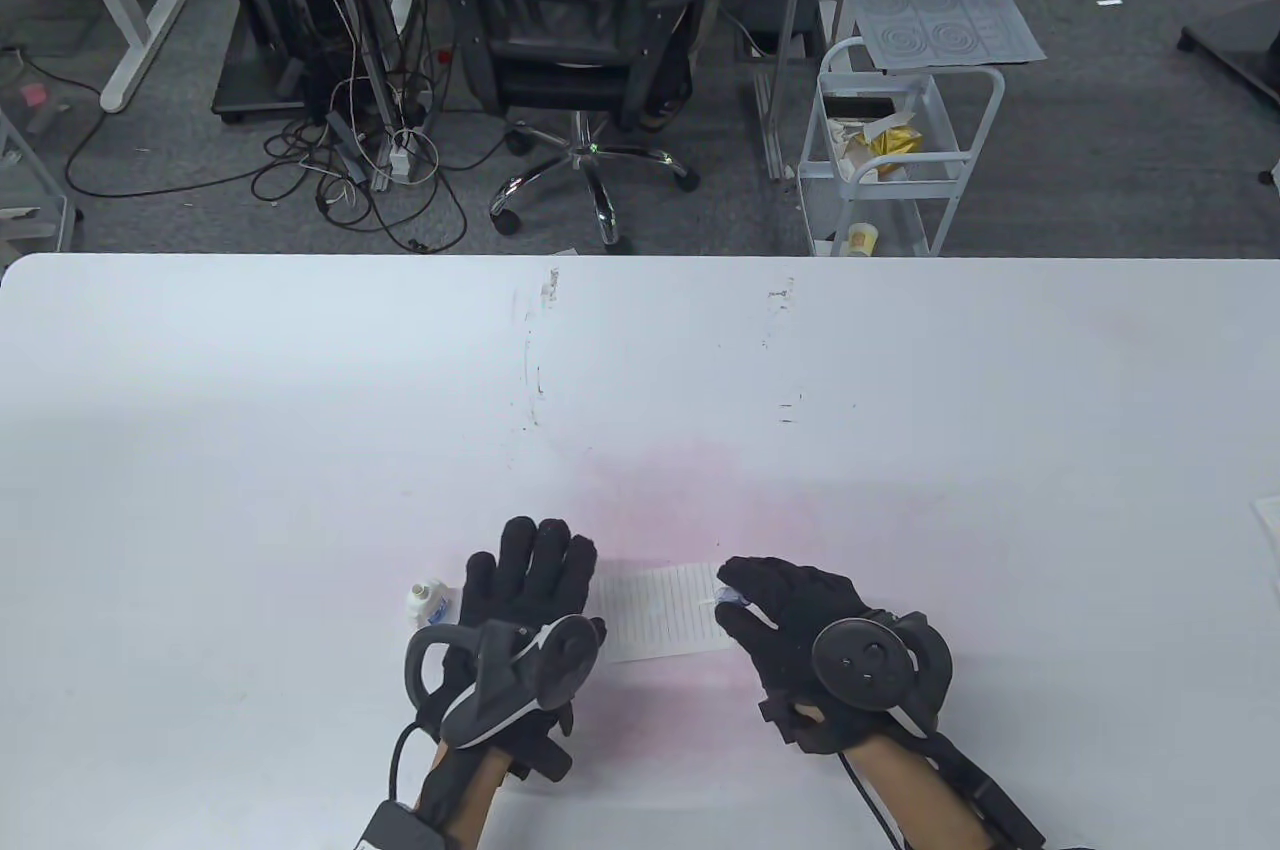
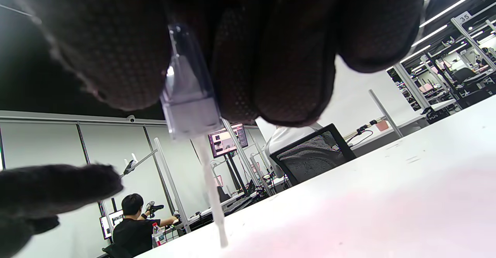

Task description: Brush correction fluid to cover black text

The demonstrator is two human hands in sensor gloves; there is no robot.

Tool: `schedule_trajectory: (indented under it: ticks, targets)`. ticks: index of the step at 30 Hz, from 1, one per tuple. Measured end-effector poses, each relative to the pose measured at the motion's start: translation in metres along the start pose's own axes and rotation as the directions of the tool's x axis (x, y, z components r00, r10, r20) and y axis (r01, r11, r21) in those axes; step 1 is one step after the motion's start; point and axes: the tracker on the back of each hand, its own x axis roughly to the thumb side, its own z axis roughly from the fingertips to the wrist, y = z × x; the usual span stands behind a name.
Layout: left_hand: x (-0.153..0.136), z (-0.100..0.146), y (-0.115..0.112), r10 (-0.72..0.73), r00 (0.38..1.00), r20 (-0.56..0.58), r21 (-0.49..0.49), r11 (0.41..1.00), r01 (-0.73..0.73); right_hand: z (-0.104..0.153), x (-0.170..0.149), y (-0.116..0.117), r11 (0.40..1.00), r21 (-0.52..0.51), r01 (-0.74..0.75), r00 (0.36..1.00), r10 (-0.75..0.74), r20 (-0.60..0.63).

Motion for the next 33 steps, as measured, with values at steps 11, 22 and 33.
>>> schedule_trajectory:
  ticks: [11,22,33]
  targets:
    - [-0.063,0.016,0.018,0.124,0.975,-0.184,0.103,0.989,-0.106,0.000,-0.005,-0.002,1.000,0.000,0.001,1.000,-0.001,-0.017]
    - [-0.123,0.019,-0.018,0.289,0.882,-0.371,0.010,0.951,-0.308,0.001,-0.006,-0.002,1.000,0.012,-0.005,1.000,0.005,-0.024]
    - [-0.139,0.015,-0.048,0.341,0.833,-0.436,-0.133,0.891,-0.434,0.001,-0.006,-0.002,1.000,0.022,-0.013,1.000,0.014,-0.026]
